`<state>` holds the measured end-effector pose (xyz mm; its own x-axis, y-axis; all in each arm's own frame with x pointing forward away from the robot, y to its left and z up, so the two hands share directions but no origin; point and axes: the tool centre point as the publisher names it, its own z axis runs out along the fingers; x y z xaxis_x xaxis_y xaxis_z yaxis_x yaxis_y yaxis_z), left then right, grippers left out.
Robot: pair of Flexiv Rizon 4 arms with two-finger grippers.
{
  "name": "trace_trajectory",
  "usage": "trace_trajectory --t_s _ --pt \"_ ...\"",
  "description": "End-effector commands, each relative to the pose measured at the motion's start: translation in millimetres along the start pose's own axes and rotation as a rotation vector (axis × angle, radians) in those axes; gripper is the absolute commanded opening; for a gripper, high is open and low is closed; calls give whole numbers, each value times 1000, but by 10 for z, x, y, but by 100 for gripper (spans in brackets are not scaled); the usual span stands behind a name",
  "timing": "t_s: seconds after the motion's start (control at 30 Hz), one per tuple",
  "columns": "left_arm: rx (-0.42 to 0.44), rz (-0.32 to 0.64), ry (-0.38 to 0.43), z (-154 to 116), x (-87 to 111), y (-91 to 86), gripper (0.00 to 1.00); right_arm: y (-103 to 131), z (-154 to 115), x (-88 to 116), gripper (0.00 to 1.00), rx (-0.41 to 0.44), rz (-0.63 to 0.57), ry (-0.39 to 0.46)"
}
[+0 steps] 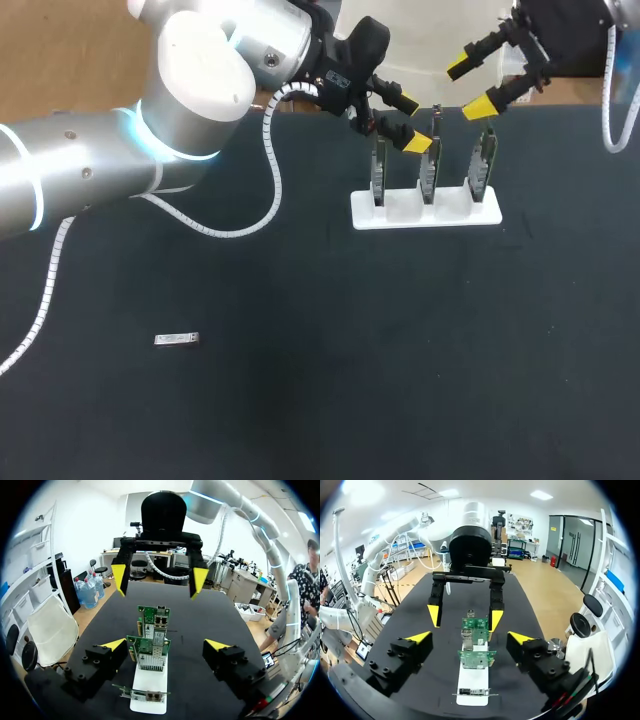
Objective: Pick up the optical module with the left hand, and insert it into the network port with the right hand.
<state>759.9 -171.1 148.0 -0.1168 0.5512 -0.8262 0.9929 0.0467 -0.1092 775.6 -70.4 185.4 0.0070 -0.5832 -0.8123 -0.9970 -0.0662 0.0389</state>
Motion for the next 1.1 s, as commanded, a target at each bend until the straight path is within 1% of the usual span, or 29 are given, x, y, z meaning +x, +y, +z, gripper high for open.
trace_trajectory --t_s 0.03,0.37,0.7,1.1 --pt "4 -1 6 2 -11 18 100 69 -5 -7 0 17 -8 -6" --pt "4 -1 6 2 -11 18 100 87 -10 -119 0 39 -40 -21" --pt "4 -1 6 2 -11 18 100 70 95 -224 0 40 -56 -35" --pt "4 -1 6 2 -11 18 100 63 208 -205 0 26 -45 -27"
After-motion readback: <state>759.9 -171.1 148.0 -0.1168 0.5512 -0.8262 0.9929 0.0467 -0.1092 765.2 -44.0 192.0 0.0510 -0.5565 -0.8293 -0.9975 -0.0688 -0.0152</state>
